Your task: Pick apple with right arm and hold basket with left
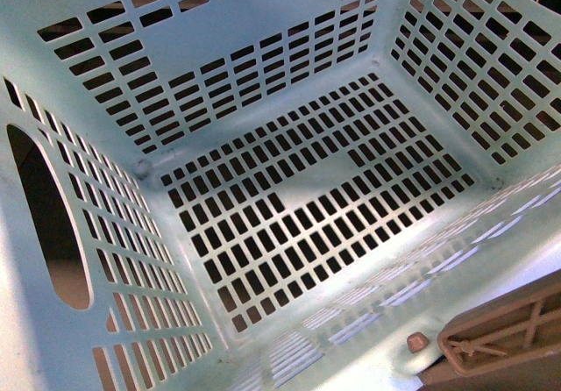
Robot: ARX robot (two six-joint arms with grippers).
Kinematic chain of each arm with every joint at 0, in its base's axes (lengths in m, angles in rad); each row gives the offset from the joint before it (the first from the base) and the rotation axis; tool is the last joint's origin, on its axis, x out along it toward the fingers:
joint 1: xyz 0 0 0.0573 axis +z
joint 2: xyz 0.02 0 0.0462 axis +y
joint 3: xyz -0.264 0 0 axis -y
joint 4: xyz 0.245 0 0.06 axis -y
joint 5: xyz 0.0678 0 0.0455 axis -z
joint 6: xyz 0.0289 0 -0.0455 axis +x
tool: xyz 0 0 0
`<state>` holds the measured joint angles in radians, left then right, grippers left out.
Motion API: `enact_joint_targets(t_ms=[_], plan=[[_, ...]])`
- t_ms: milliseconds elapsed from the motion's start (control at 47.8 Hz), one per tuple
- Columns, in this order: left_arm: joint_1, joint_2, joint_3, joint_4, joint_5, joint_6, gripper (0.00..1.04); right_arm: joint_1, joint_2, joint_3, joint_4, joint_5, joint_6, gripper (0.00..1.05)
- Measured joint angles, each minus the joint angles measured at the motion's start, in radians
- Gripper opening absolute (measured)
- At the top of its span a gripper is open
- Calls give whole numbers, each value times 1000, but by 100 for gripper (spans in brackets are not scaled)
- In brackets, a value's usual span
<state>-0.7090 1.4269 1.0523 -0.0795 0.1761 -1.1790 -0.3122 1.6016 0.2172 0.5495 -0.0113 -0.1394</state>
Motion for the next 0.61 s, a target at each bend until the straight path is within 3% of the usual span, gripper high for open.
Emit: enact_joint_targets(t_ms=[230,606], plan=[[0,0,0,0,-2,0,7,76,474,187,56,45,-120,96],[0,0,0,0,-1,0,7,82,624,378,-20,77,-131,96]])
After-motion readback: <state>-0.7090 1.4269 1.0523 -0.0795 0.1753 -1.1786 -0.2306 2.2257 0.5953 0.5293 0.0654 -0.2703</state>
